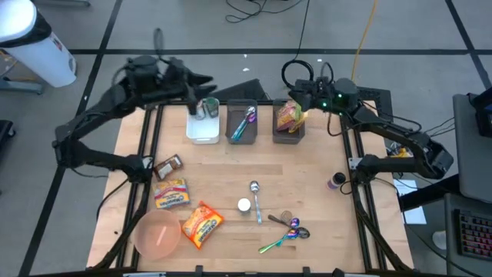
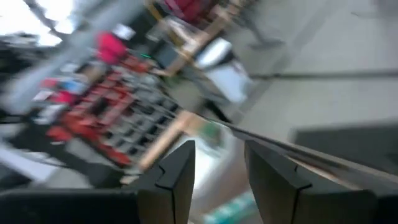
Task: Pick & Place Food Item
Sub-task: Put the brown seasoning bottle into the white bin
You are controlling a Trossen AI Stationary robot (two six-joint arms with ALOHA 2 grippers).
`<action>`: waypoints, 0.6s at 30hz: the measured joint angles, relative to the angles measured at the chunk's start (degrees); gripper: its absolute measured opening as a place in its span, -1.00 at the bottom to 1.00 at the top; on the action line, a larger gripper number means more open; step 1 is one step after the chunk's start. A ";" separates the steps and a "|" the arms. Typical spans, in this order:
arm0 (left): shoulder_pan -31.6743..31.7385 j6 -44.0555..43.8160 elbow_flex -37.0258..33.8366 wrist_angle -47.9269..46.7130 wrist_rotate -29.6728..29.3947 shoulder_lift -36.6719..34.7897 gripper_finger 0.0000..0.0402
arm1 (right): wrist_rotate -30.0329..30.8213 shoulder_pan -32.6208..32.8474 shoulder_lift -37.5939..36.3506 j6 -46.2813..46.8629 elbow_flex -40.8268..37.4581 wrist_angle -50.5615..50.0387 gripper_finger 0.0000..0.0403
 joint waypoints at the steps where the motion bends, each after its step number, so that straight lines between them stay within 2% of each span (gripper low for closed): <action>1: 0.95 -0.62 -0.50 0.02 0.72 -1.23 -0.07 | -0.96 0.78 -0.31 0.10 -0.02 2.60 -0.33; 4: 3.18 -2.62 -3.41 1.39 2.26 -5.61 -0.07 | -1.38 4.65 -0.83 -0.15 -0.02 10.28 -0.34; 8: 4.75 -5.41 -11.06 7.42 3.48 -12.54 -0.07 | -1.22 11.17 -0.81 -4.01 -0.02 16.64 -0.36; 13: 4.88 -9.20 -21.86 14.57 3.78 -19.98 -0.07 | 2.19 19.14 -0.49 -7.90 -0.02 17.47 -0.36; 18: 4.46 -12.75 -28.55 15.08 3.79 -24.15 -0.07 | 6.77 25.27 0.55 -9.68 -0.09 17.46 -0.36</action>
